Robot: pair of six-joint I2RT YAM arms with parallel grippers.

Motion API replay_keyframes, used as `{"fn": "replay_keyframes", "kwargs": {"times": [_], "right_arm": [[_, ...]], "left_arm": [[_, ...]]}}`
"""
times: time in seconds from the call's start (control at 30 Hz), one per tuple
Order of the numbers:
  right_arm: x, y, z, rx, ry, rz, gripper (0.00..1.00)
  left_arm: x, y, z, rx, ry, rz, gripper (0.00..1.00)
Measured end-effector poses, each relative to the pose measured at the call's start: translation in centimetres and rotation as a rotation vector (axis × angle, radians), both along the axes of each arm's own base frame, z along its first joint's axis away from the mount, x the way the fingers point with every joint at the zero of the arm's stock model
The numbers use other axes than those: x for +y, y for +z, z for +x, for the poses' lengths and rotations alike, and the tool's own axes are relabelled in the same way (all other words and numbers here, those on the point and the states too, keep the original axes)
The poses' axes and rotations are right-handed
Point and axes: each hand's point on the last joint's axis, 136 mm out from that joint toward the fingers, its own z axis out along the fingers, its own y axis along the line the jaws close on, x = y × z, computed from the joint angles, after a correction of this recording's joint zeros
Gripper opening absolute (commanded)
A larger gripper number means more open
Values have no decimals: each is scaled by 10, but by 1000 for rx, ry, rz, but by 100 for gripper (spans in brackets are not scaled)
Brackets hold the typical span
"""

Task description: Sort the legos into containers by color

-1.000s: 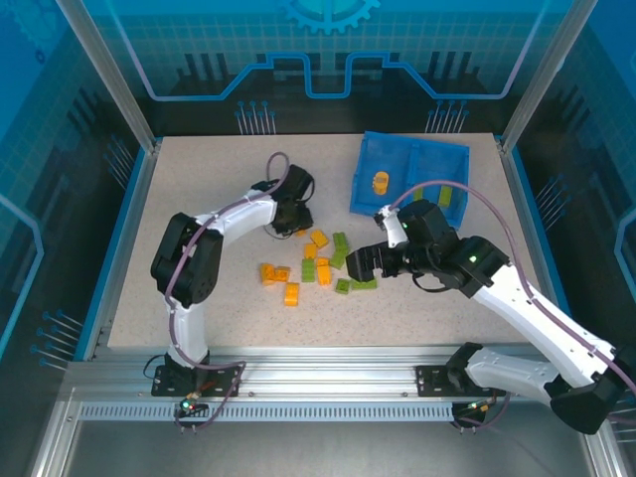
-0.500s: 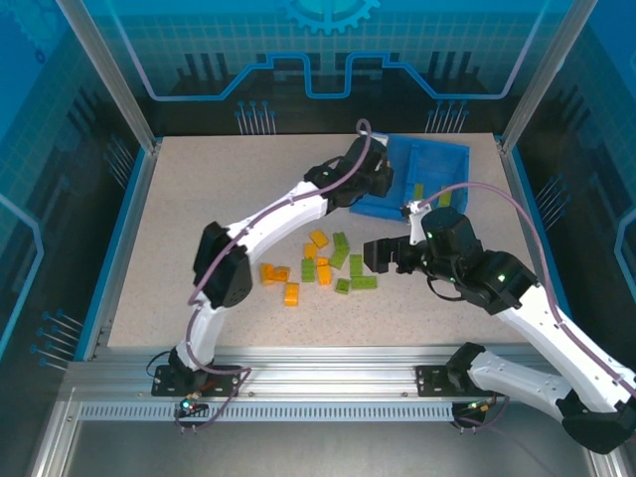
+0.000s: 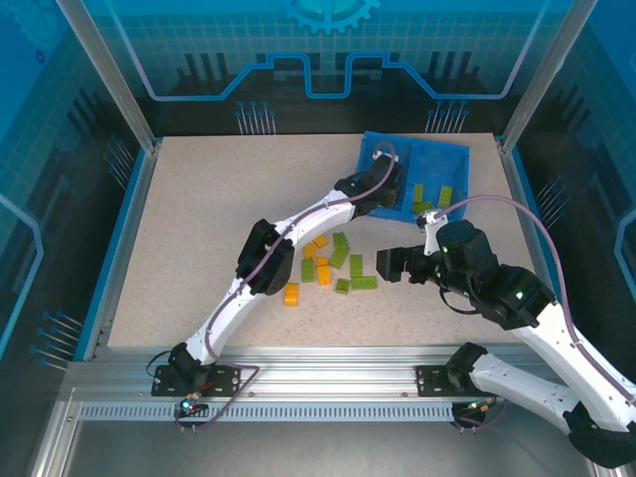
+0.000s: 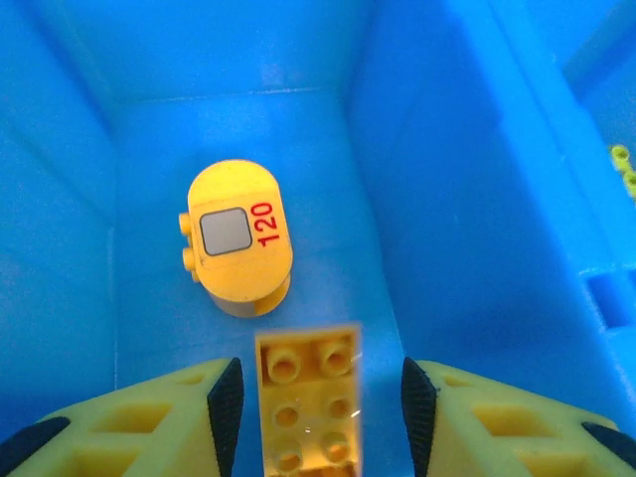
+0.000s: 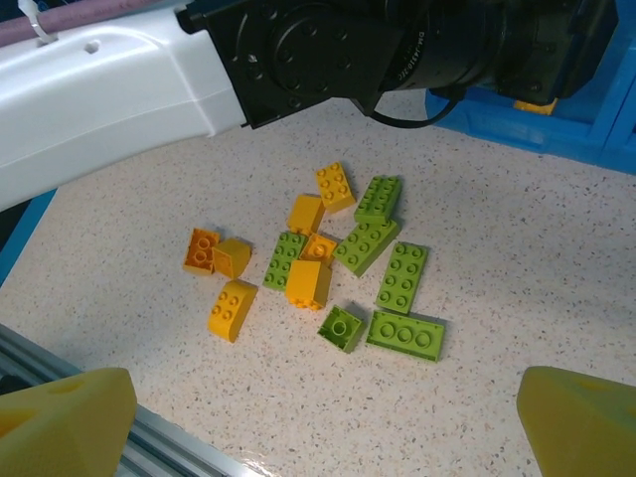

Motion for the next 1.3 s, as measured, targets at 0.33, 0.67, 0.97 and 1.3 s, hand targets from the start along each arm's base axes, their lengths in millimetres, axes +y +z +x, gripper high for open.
{"fn": "replay_keyframes", "kwargs": {"times": [0.33,0.67,0.97,1.3], "right_arm": [[1,-7,6,17,-15,-24,100],[26,-70,35,197,-29,-154,100],[70,-144,89,390,-26,-339,95],[100,-208,146,453,-23,-466,72]], "left_arm": [[37,56,-52,17,3,-82,46],[145,270,-220,-330,-227,-359,53],[213,230,-343,-476,-591,-100,71],[231,138,-374,-428,-786,149,93]]}}
